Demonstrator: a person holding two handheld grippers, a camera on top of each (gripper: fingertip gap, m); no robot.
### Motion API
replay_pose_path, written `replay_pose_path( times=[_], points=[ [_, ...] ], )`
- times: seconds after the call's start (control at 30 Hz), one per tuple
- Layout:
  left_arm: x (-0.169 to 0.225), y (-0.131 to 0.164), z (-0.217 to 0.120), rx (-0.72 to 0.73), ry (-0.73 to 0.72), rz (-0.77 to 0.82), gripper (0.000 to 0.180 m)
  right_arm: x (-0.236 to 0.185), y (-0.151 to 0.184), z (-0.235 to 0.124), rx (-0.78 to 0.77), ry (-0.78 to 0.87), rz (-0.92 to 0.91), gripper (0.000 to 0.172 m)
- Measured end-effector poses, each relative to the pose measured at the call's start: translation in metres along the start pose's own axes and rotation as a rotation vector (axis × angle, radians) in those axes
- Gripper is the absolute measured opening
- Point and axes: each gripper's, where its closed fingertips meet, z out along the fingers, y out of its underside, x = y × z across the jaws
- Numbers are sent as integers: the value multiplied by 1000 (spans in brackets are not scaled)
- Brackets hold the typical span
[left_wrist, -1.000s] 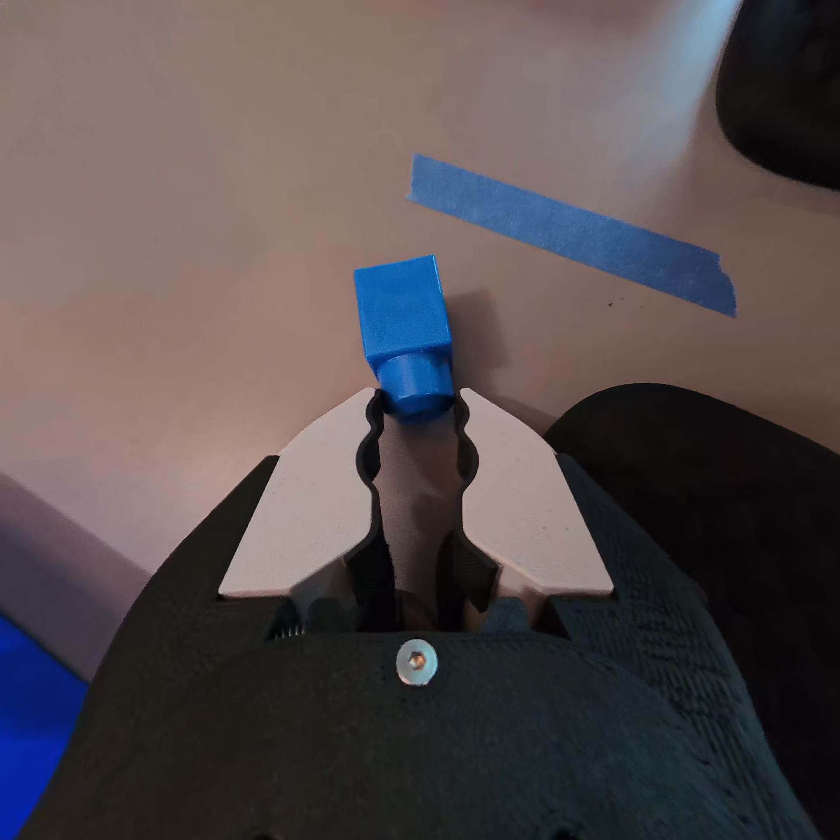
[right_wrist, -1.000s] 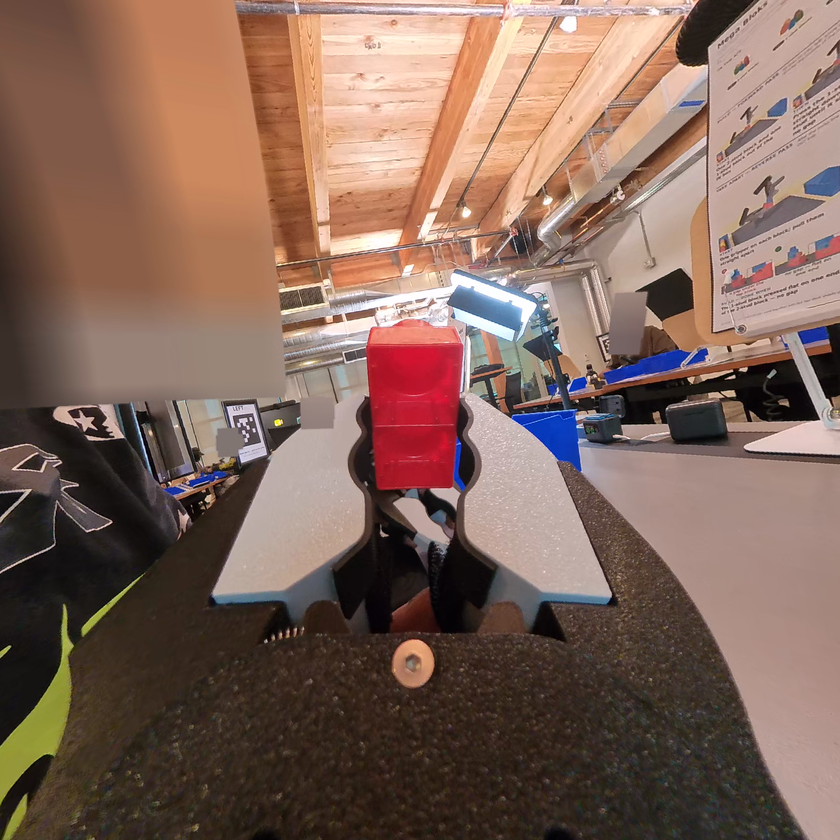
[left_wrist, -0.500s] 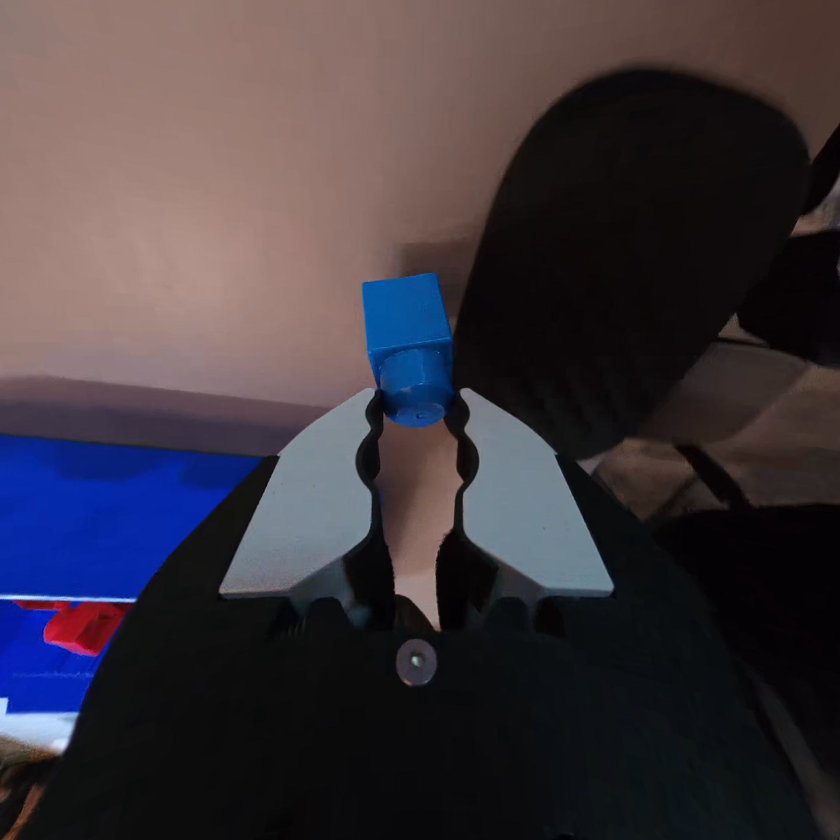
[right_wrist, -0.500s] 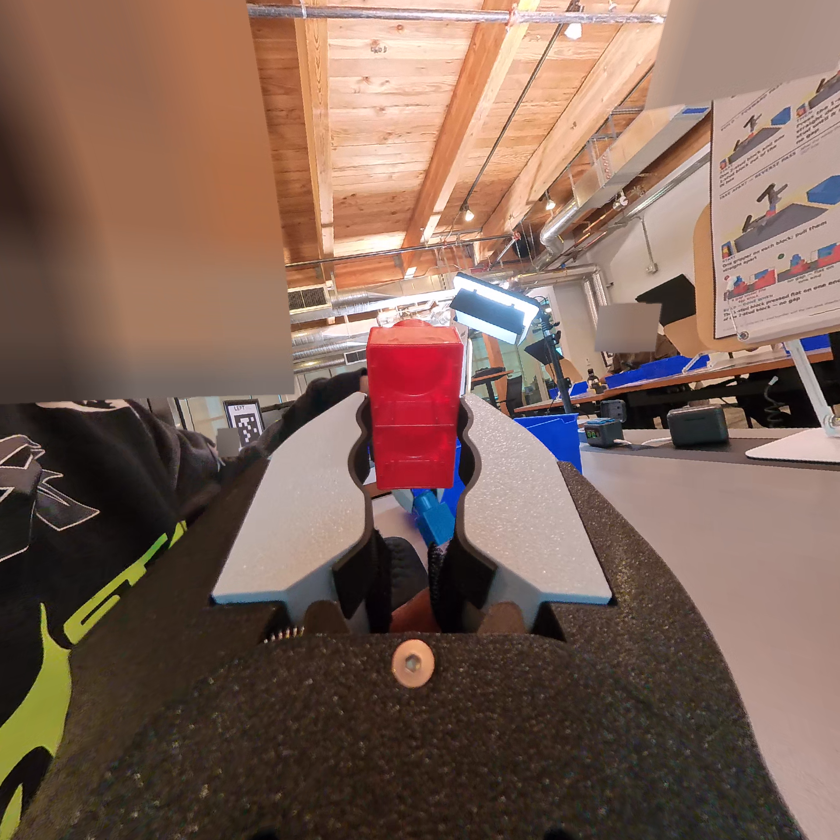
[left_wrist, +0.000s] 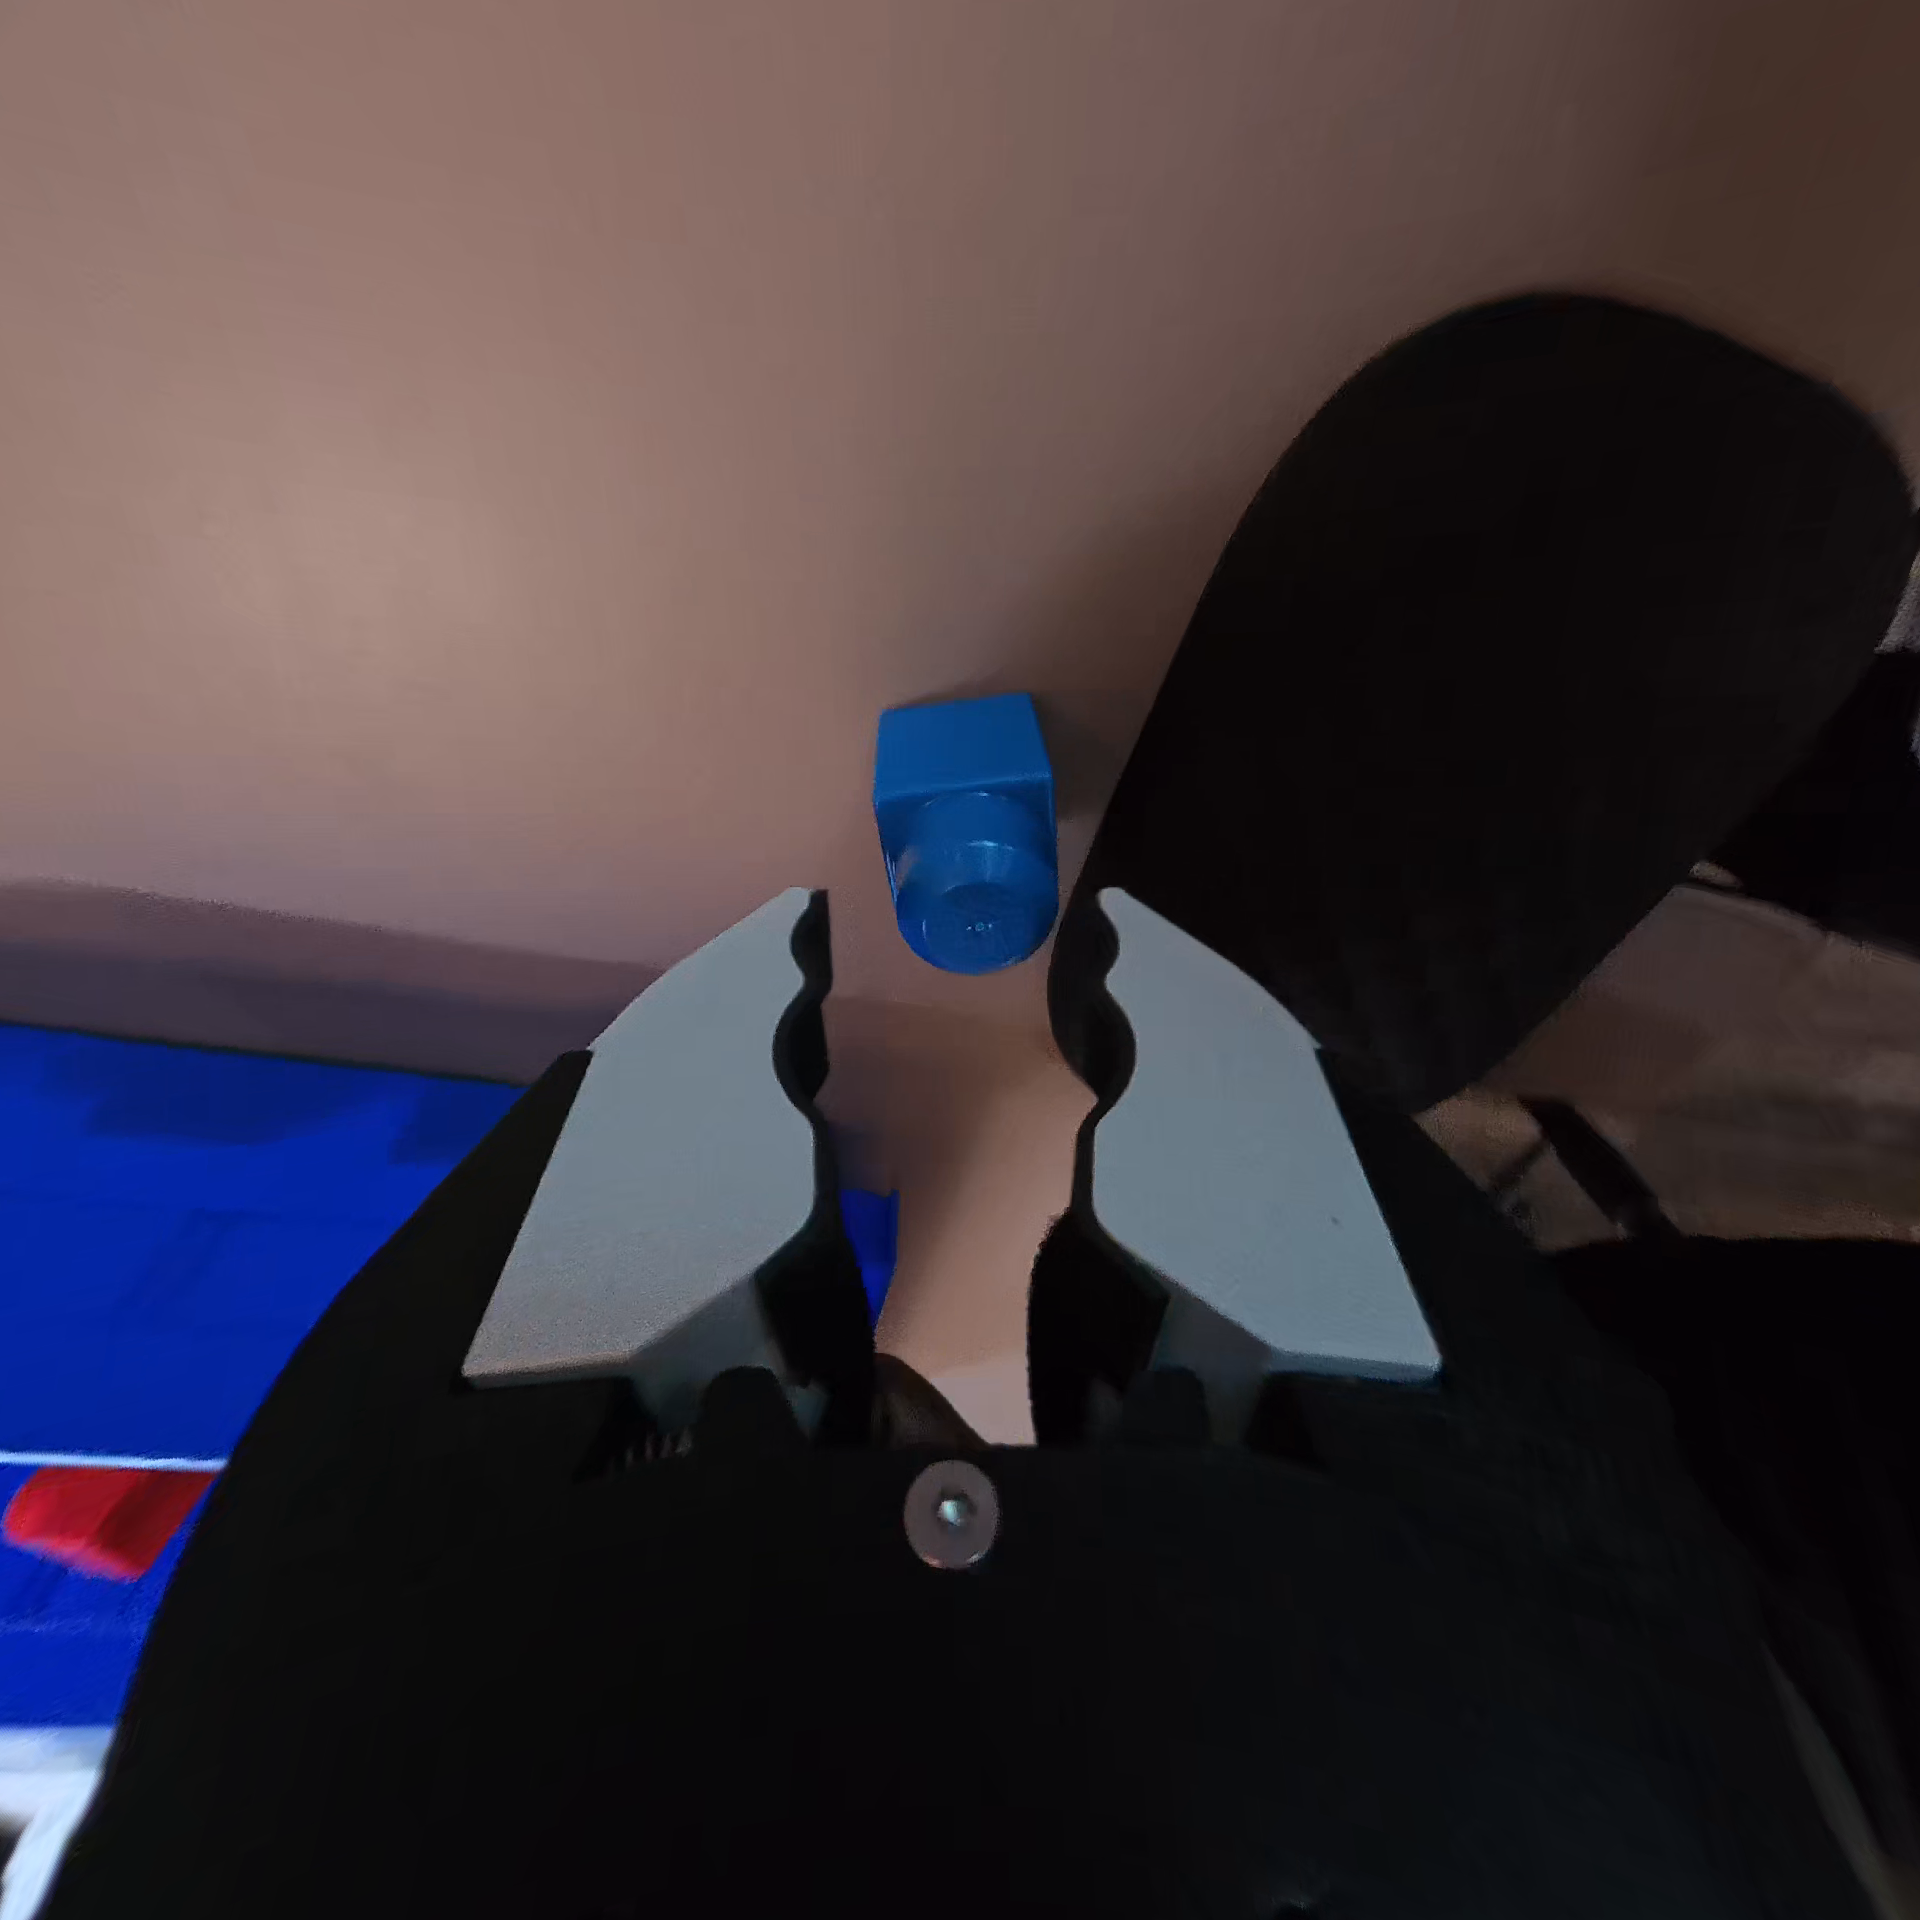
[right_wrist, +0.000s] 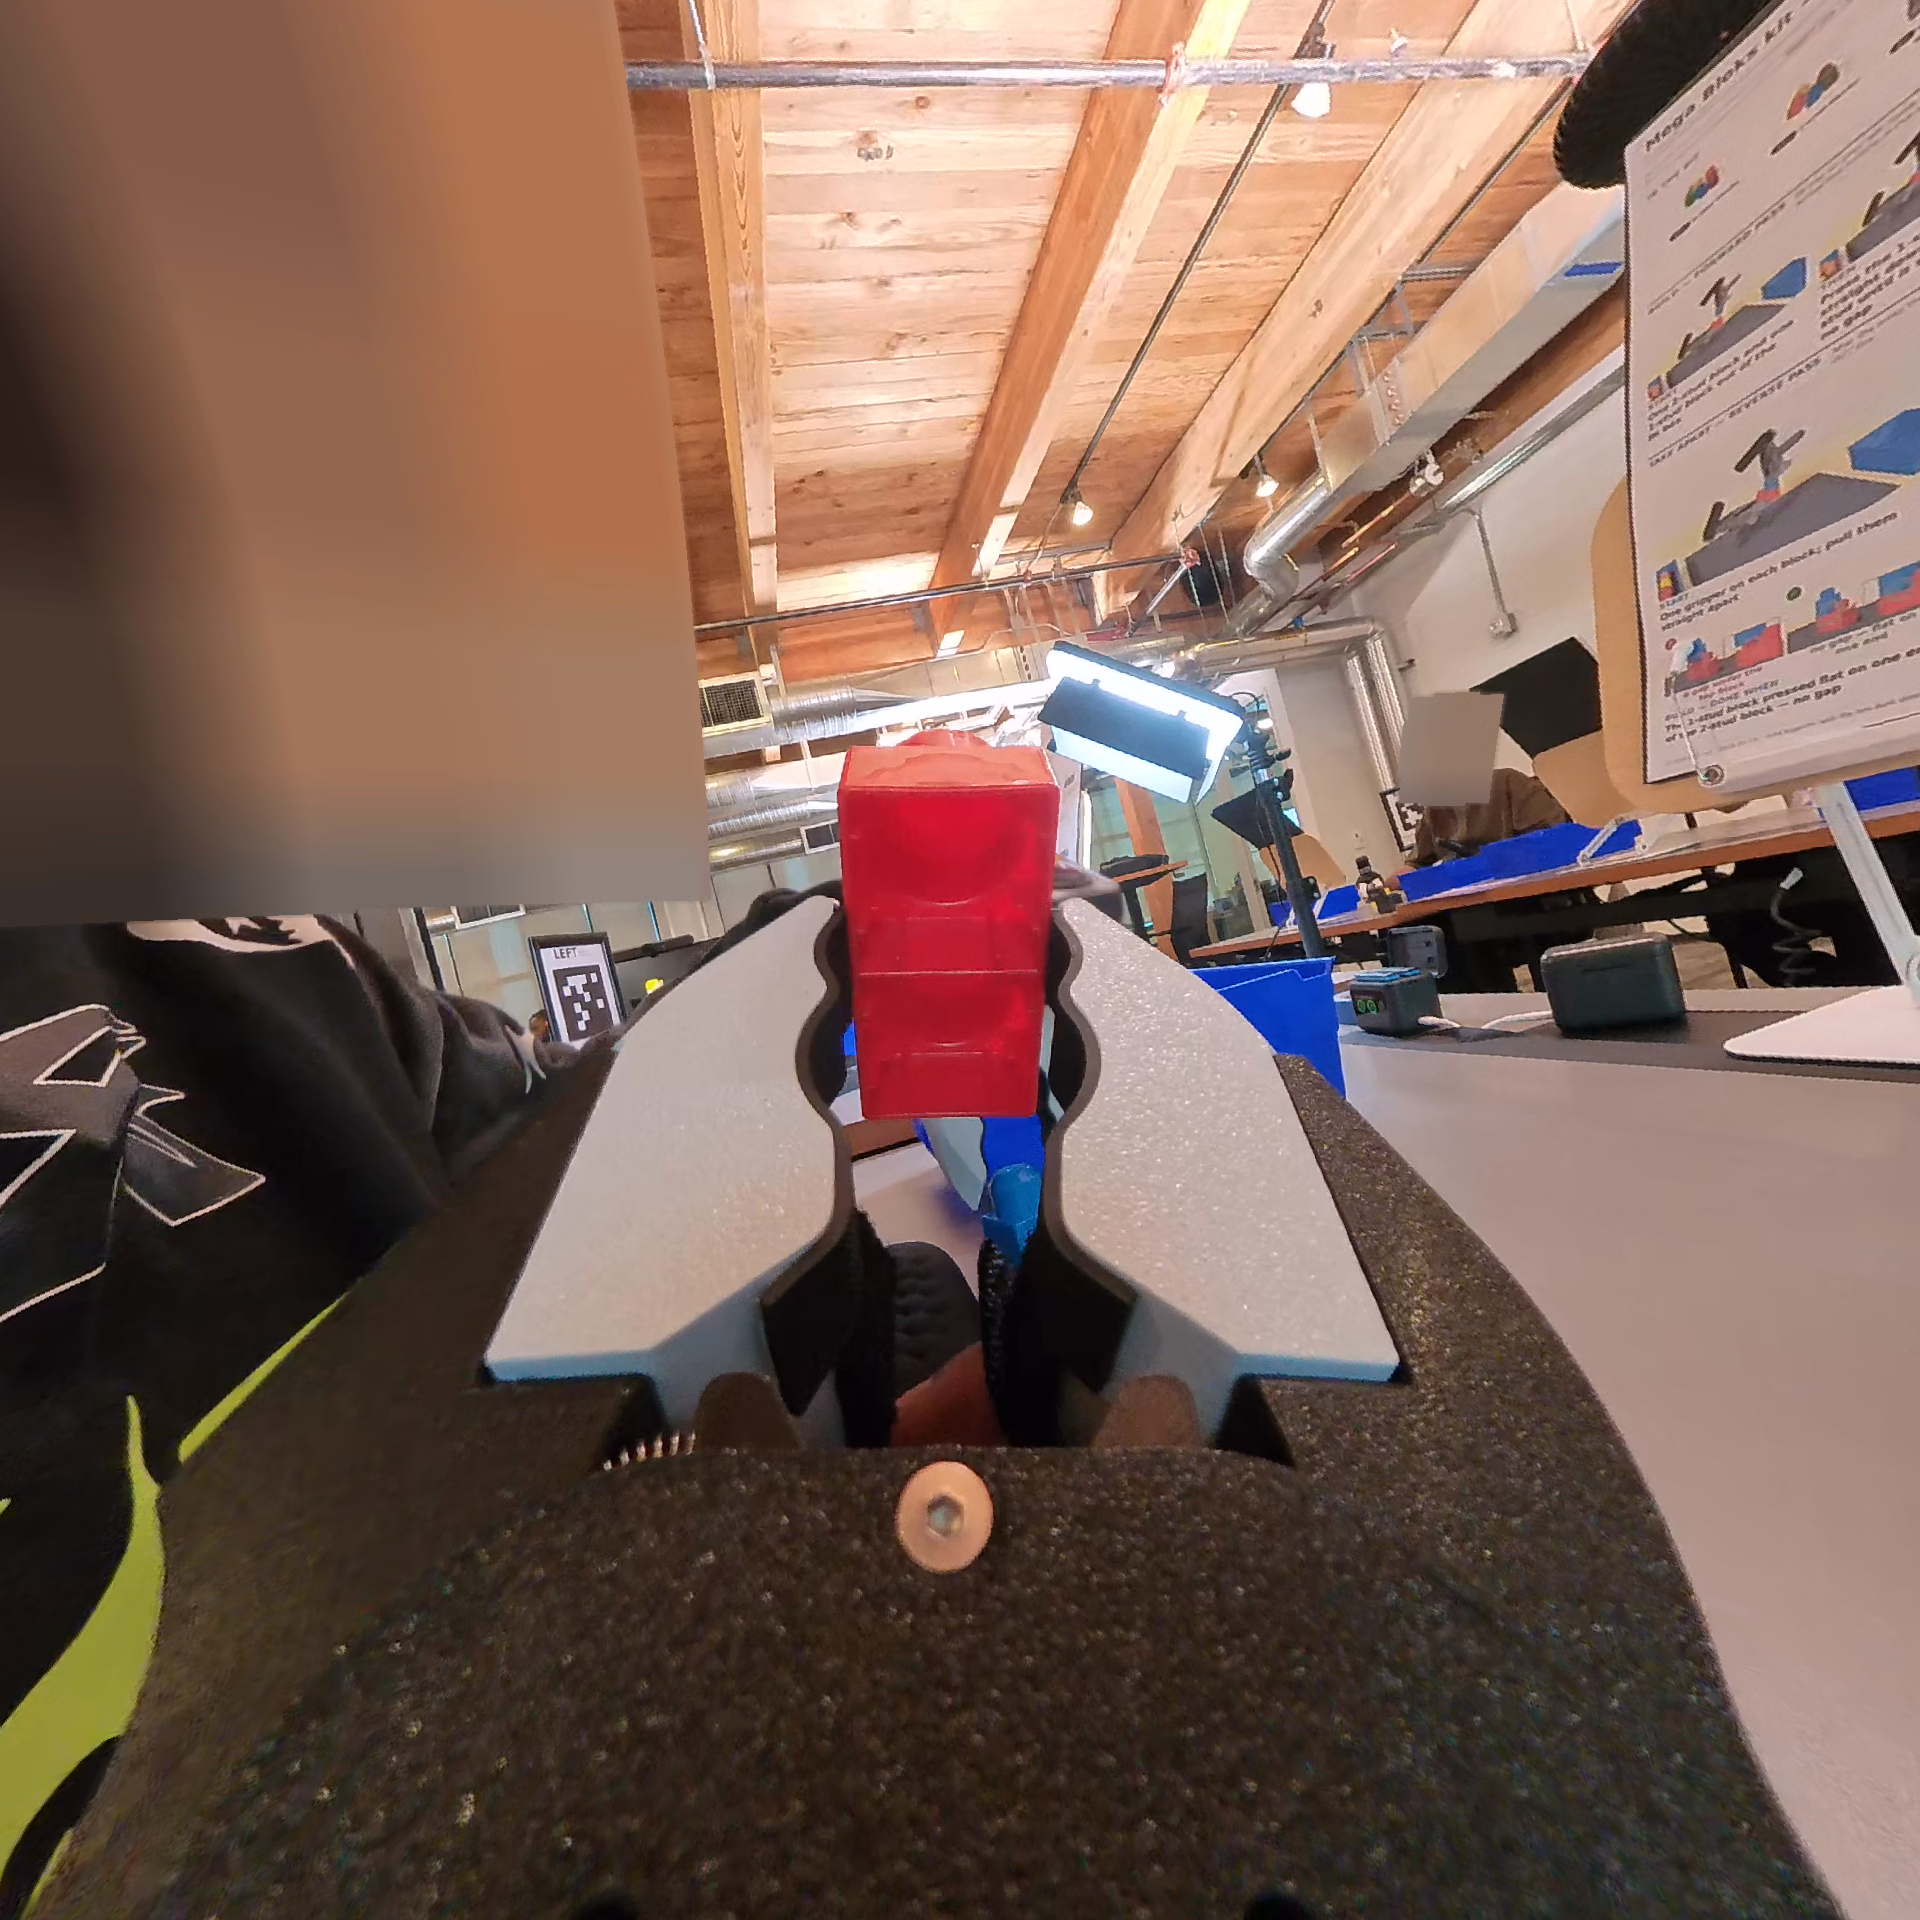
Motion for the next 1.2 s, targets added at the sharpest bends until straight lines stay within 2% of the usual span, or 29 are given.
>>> replay_pose_path(
  times=[0.03,0.1,0.17,0.3,0.43,0.47,0.5,0.57,0.63,0.7,0.77,0.8,0.9,0.97,1.03,1.2],
  points=[
    [1,-6,-2,83,-4,-10,52,0,0,0,1,0,0,36],
    [-1,-20,-6,280,-29,-64,56,0,0,0,2,0,3,36],
    [1,-24,-3,393,-27,-124,56,0,0,0,1,-2,8,36],
    [4,-9,19,368,-4,-209,54,1,1,1,-5,-4,11,36],
    [-1,-16,21,420,-19,-206,47,1,2,1,-9,1,6,36],
    [0,-18,22,422,-17,-188,38,1,2,1,-10,3,7,36],
    [2,-19,22,423,-13,-167,36,2,2,1,-11,3,8,36],
    [-4,-27,11,514,-45,-179,35,2,3,1,-16,4,7,36],
    [-4,-43,-17,743,-46,-188,35,1,4,2,-24,1,7,36],
    [6,-65,-63,1120,-29,-141,35,0,7,4,-45,-10,11,36],
    [27,-79,-106,1495,89,-137,35,-3,13,7,-91,-29,16,36],
    [40,-83,-119,1639,160,-124,35,-5,18,10,-128,-40,15,36],
    [69,-96,-135,1889,295,-61,35,-11,38,19,-283,-82,19,36],
    [81,-104,-137,1958,317,-21,35,-16,53,24,-406,-118,59,36],
    [86,-108,-138,1966,289,10,35,-23,63,27,-481,-151,105,36],
    [97,-114,-134,1920,273,69,35,-22,74,33,-516,-145,142,36]
  ],
)
